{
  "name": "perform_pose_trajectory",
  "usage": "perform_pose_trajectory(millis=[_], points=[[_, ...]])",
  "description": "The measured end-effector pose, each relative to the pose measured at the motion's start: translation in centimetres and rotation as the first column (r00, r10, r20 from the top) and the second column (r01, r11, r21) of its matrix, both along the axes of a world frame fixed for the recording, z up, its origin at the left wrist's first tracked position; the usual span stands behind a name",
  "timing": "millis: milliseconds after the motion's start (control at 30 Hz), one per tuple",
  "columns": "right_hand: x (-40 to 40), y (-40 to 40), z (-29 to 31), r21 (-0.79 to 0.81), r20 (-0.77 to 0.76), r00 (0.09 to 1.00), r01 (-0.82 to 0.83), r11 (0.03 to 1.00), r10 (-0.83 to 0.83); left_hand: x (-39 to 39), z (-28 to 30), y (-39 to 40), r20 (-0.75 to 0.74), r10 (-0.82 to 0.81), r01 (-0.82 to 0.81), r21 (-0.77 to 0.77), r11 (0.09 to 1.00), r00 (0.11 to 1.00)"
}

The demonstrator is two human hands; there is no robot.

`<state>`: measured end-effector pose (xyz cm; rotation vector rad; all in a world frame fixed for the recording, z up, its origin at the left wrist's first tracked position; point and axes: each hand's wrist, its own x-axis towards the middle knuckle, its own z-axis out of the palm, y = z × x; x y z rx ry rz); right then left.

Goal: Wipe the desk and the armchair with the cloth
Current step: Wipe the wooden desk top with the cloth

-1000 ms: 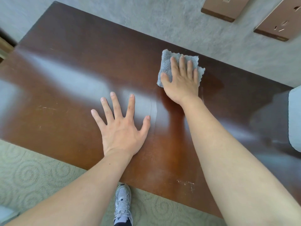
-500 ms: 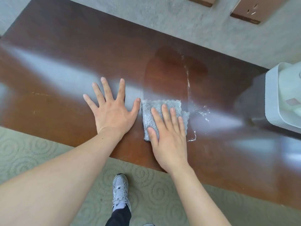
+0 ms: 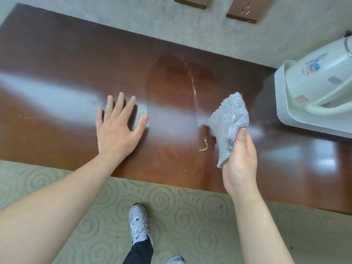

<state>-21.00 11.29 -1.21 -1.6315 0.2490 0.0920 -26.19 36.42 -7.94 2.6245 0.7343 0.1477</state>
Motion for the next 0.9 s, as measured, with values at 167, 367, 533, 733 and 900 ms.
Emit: perform_pose_trajectory(millis=[167, 367, 533, 733, 900], points=[[1.5, -3.1, -0.3, -0.408, 0.12, 0.992, 0.003, 0.913, 0.051, 0.1, 0.2, -2.1, 0.055, -0.103, 0.102, 0.027, 0.994, 0.993], [-3.3, -3.0, -4.5, -0.677, -0.195, 0.895, -0.418, 0.606, 0.4, 2.2, -1.2, -7.2, -0.177, -0.162, 0.19, 0.154, 0.97, 0.971], [-3.7, -3.1, -6.1, -0.807, -0.1, 0.892, -0.333, 0.489, 0.441, 2.8, -2.4, -7.7, -0.264, -0.085, 0.14, 0.194, 0.971, 0.961], [-2.8, -1.8, -7.8, -0.955, -0.193, 0.88, -0.27, 0.124, 0.433, 2.9, -2.1, -7.8, -0.259, -0.08, 0.132, 0.19, 0.973, 0.963], [1.4, -1.4, -8.0, -0.954, -0.185, 0.883, -0.267, 0.138, 0.431, 2.9, -1.7, -7.7, -0.282, -0.089, 0.142, 0.171, 0.975, 0.955]])
